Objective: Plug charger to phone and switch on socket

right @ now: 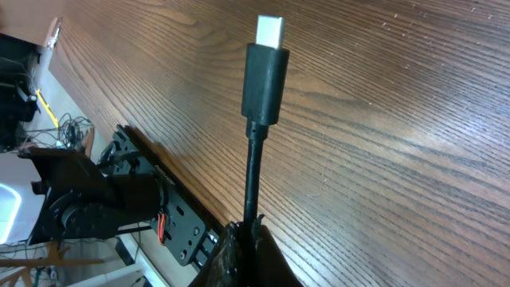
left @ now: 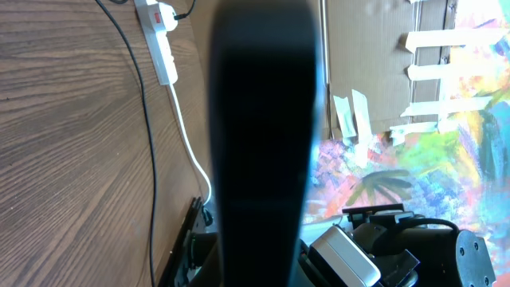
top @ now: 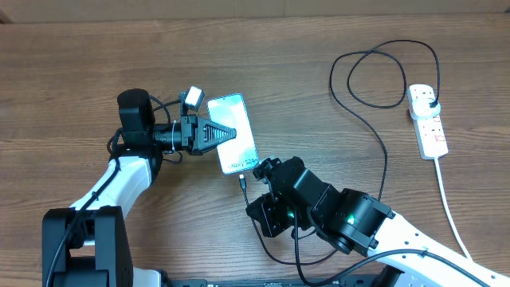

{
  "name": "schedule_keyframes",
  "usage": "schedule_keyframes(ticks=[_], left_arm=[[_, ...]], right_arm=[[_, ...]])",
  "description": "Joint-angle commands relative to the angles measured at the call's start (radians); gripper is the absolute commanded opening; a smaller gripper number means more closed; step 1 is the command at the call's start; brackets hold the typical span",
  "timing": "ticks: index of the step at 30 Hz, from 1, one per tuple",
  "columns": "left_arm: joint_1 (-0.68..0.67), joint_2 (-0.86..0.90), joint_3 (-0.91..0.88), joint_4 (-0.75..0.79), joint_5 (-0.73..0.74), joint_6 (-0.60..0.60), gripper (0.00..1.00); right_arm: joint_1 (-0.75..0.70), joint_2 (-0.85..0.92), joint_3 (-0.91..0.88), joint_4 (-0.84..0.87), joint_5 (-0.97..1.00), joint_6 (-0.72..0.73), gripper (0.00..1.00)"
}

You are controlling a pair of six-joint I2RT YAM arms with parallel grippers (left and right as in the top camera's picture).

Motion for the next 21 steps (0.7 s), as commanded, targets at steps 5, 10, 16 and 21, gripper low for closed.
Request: schedule_keyframes(ticks=[5, 10, 16, 21], left_arm=[[-0.007, -0.005, 0.017, 0.005, 0.04, 0.027, 0.04], [-0.007, -0.005, 0.017, 0.005, 0.04, 0.027, 0.04], [-0.007, -0.005, 0.017, 0.005, 0.04, 0.034, 0.04], [-0.007, -0.005, 0.017, 0.005, 0.04, 0.034, 0.04]], right_arm=[[0.006, -0.002, 0.005, 0.006, 0.002, -0.017, 0.04], [0.003, -0.002, 0.005, 0.007, 0.002, -0.021, 0.04], [0.003, -0.002, 0.005, -0.013, 0.001, -0.012, 0.04], [0.003, -0.002, 0.005, -0.013, 0.002, -0.012, 0.04]])
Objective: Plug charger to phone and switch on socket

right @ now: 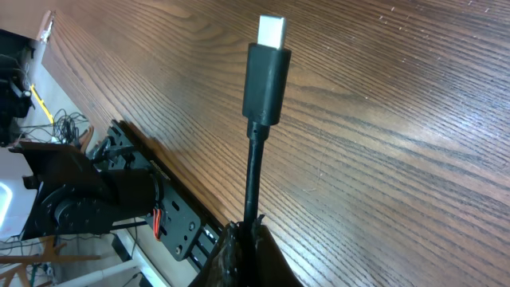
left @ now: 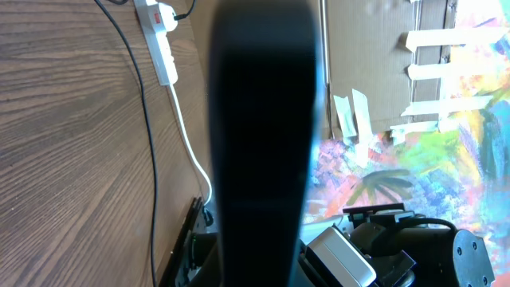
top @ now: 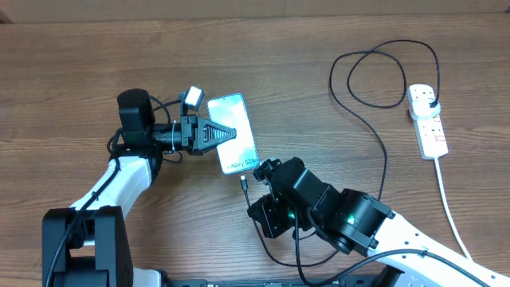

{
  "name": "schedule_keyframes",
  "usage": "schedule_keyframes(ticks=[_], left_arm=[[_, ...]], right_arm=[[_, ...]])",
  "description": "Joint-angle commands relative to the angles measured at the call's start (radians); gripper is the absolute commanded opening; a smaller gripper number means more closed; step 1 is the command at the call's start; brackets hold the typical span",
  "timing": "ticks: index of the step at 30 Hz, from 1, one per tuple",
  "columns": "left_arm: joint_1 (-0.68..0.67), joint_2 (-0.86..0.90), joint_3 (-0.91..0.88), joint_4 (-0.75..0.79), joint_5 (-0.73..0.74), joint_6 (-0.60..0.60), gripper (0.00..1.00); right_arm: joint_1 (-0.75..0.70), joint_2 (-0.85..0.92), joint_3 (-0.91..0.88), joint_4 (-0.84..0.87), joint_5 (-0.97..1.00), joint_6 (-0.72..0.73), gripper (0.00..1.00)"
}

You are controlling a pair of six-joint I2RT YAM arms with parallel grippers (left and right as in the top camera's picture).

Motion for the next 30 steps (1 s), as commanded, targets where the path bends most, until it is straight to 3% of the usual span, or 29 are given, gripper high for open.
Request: schedule_keyframes(ticks=[1, 30], left_arm=[[-0.007, -0.005, 0.017, 0.005, 0.04, 0.03, 0.04], [-0.008, -0.005, 0.017, -0.043, 0.04, 0.071, 0.04]], right_arm=[[0.003, -0.002, 0.005, 0.005, 0.002, -0.003, 0.04], [0.003, 0.025, 0.005, 0.04, 0.028, -0.008, 0.04]])
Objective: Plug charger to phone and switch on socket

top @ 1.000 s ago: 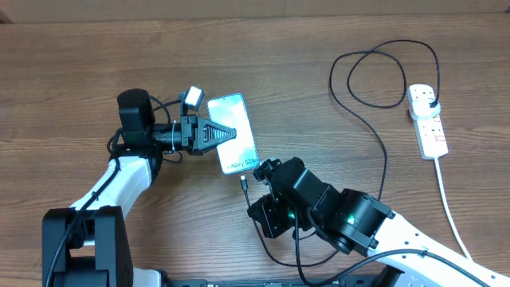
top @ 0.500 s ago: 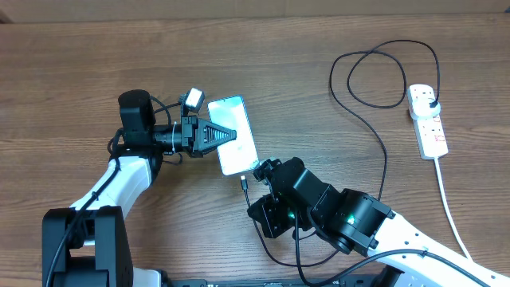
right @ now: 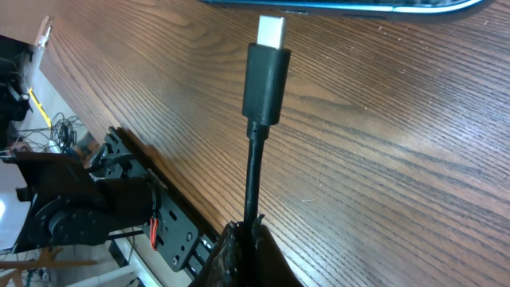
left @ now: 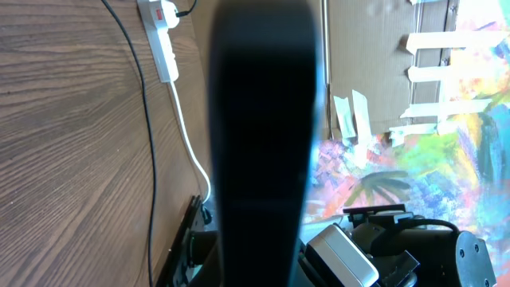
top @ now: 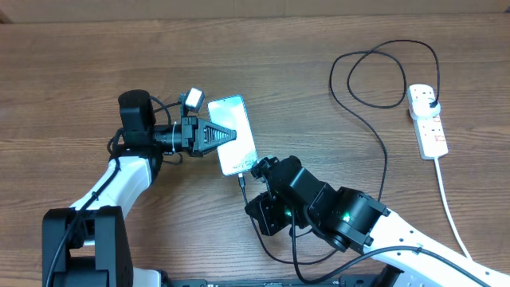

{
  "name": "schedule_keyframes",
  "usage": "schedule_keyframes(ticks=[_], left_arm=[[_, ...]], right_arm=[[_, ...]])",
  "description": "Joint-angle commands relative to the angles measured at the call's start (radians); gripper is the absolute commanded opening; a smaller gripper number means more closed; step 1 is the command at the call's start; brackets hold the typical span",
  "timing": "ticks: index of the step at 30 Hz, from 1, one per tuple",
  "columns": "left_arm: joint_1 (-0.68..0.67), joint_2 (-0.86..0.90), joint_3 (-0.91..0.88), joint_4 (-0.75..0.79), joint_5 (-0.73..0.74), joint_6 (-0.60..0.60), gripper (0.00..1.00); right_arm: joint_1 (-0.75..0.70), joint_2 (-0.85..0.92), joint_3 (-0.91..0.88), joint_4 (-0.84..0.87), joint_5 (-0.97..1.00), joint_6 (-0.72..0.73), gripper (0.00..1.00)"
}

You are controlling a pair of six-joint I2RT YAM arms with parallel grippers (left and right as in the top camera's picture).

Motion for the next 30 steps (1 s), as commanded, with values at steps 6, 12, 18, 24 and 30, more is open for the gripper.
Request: schedule_keyframes(ticks=[6, 12, 18, 24, 30], left_arm=[[-0.008, -0.005, 0.017, 0.002, 0.04, 0.042, 0.04], [-0.008, -0.005, 0.017, 0.002, 0.04, 0.042, 0.04], [-0.008, -0.005, 0.017, 0.001, 0.04, 0.042, 0.04], [-0.008, -0.005, 0.017, 0.001, 0.04, 0.042, 0.04], [-0.007, -0.005, 0.017, 0.002, 0.04, 0.1, 0.04]], right_arm=[[0.003, 0.001, 0.005, 0.006, 0.029, -0.006, 0.04], [0.003, 0.005, 0.005, 0.004, 0.028, -0.005, 0.04], [0.002, 0.027, 0.005, 0.002, 0.029, 0.021, 0.04], [-0.011, 0.035, 0.005, 0.009, 0.028, 0.024, 0.04], [-0.011, 0.035, 0.005, 0.013, 0.019, 0.024, 0.04]])
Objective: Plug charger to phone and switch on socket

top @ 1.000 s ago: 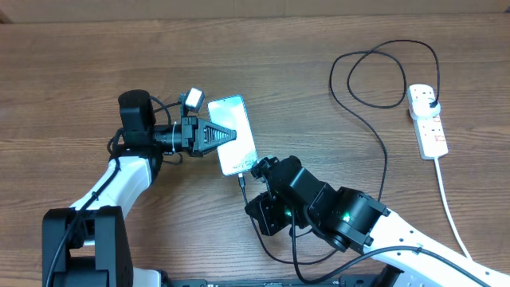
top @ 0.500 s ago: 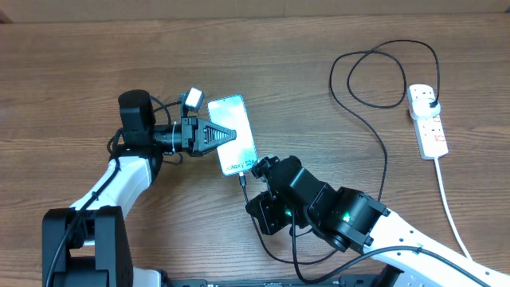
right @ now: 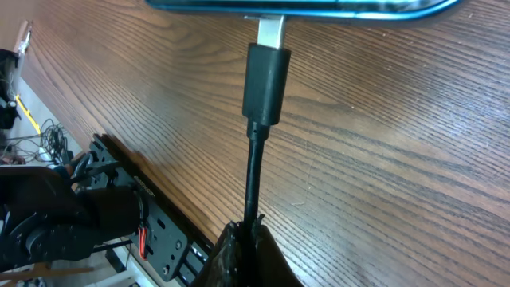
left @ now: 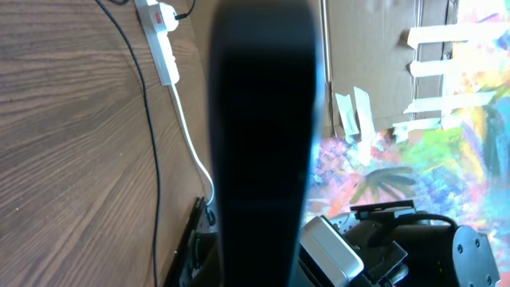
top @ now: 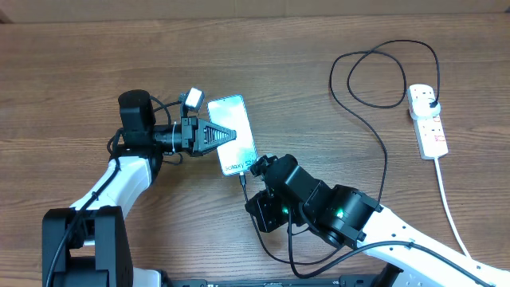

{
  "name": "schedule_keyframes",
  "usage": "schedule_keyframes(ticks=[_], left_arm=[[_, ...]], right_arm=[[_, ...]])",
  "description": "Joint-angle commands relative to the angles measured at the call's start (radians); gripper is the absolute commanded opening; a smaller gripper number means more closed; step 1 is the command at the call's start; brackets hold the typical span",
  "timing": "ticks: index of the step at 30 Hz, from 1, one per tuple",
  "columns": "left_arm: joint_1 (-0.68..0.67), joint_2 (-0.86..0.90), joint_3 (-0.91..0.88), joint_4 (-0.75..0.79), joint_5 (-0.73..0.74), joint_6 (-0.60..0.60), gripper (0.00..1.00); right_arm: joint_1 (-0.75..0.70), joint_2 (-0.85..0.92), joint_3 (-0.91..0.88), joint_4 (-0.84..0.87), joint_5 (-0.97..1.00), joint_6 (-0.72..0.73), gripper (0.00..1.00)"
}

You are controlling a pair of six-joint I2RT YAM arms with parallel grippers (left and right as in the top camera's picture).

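Note:
The phone (top: 233,134) is held on edge off the table, screen lit, with my left gripper (top: 225,133) shut on it; in the left wrist view it is a dark bar (left: 263,135) filling the middle. My right gripper (right: 248,233) is shut on the black charger cable (right: 253,179) just below its plug (right: 265,73). The silver plug tip (right: 271,30) meets the phone's bottom edge (right: 319,6). How deep it sits is hidden. The white socket strip (top: 427,120) lies at the far right with a black plug in it.
The black cable (top: 374,104) loops across the table from the strip toward my right arm (top: 335,215). The strip's white lead (top: 448,209) runs to the front right edge. The strip (left: 158,36) and its red switch also show in the left wrist view.
My right gripper has moved the plug closer to the phone. The silver tip stood a little short of the phone's bottom edge; now it touches that edge. The left gripper holds still.
At first my right gripper held the plug over bare wood with no phone in its view, while the left held the phone up. Then the phone's bottom edge came into view just above the tip. Now the tip is against that edge.

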Motion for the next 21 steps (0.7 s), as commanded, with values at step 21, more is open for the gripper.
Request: schedule_keyframes(ticks=[21], left_arm=[[-0.006, -0.005, 0.017, 0.001, 0.04, 0.107, 0.04]], right_arm=[[-0.005, -0.002, 0.005, -0.016, 0.01, -0.003, 0.04]])
